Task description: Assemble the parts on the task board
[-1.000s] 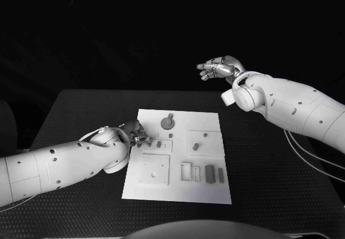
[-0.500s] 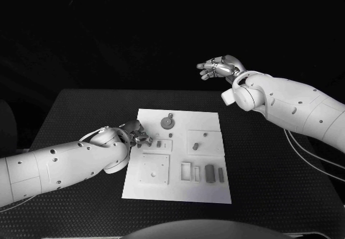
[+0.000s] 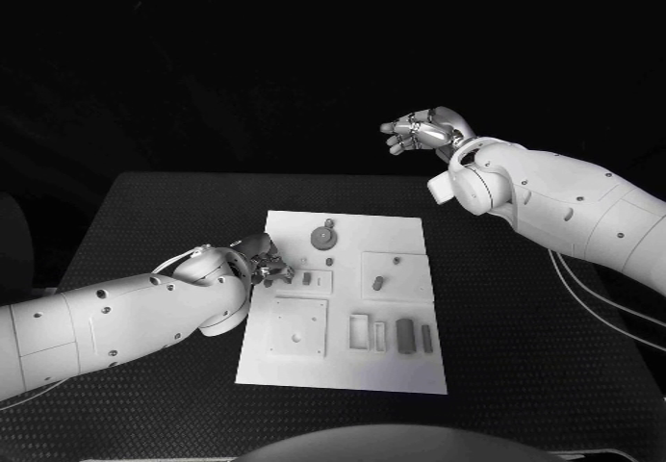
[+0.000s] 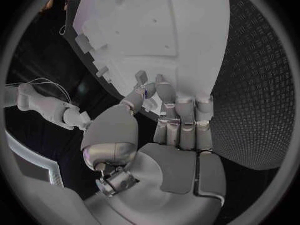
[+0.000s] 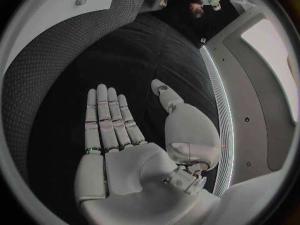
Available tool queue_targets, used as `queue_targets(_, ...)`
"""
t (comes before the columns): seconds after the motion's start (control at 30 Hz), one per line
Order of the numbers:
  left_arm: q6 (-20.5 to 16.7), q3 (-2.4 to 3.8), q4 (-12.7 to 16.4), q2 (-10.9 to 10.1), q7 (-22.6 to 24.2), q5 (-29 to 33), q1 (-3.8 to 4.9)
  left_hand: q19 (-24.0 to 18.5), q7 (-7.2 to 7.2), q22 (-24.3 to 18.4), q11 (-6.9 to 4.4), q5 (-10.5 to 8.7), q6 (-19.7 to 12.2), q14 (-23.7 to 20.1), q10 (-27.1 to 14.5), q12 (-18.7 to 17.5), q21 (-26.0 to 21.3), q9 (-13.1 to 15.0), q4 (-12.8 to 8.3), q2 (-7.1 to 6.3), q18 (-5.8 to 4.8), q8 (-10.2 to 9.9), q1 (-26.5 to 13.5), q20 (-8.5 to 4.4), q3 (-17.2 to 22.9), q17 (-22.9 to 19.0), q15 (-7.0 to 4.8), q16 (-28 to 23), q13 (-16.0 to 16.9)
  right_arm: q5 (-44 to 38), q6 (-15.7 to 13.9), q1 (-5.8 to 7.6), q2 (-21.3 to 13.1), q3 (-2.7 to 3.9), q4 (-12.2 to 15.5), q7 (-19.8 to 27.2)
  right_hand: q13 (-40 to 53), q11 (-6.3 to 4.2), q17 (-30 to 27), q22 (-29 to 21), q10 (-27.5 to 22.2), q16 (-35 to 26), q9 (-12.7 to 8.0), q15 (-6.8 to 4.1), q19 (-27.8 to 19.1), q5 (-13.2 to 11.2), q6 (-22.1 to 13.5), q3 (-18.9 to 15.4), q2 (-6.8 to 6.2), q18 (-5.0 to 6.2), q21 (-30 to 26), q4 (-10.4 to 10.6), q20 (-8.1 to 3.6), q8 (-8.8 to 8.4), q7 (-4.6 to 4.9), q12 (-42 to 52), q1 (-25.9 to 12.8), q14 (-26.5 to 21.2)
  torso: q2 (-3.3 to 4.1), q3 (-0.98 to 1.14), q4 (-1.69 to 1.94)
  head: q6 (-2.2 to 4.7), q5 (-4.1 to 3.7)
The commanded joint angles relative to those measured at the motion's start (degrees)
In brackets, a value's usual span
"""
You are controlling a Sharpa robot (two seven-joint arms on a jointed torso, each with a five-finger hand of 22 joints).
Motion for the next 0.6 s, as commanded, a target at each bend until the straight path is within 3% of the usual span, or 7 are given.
queue_targets(0.03,1.3,-0.05,0.3,0.0,-0.2,-0.4,-0.16,0.4,-4.38,0.8,-4.27,0.23,5.6,4.6,1.8,0.3,0.4,9.7,-0.1,0.83,1.05,0.4,1.4,-7.74,0.3,-0.1,-5.93,0.2,0.0,-0.1,0.8,-0.01,0.0,0.02,0.1,0.5,-0.1,0.11,0.1,0.1,0.3,-0.3,-0.1,0.4,-0.2,0.2,-0.4,0.0,0.36,0.49,-0.4,0.4,0.27,0.24,1.9,-0.2,-0.2,-0.2,0.02,-0.01,0.04,0.0,0.01)
queue_targets(0.6,1.6,-0.05,-0.1,0.0,-0.7,-1.4,-0.17,0.4,-4.41,0.8,-4.3,0.36,5.7,4.7,1.8,0.3,0.4,9.7,-0.1,0.78,1.07,0.4,1.5,-7.74,0.3,-0.1,-5.96,0.3,0.0,0.0,0.8,-0.01,0.0,0.02,0.1,0.5,-0.1,0.11,0.1,0.1,0.3,-0.3,-0.1,0.4,-0.2,0.2,-0.4,0.0,0.36,0.5,-0.4,0.5,0.28,0.26,1.9,-0.2,-0.2,-0.2,0.03,0.02,-0.02,0.15,0.05)
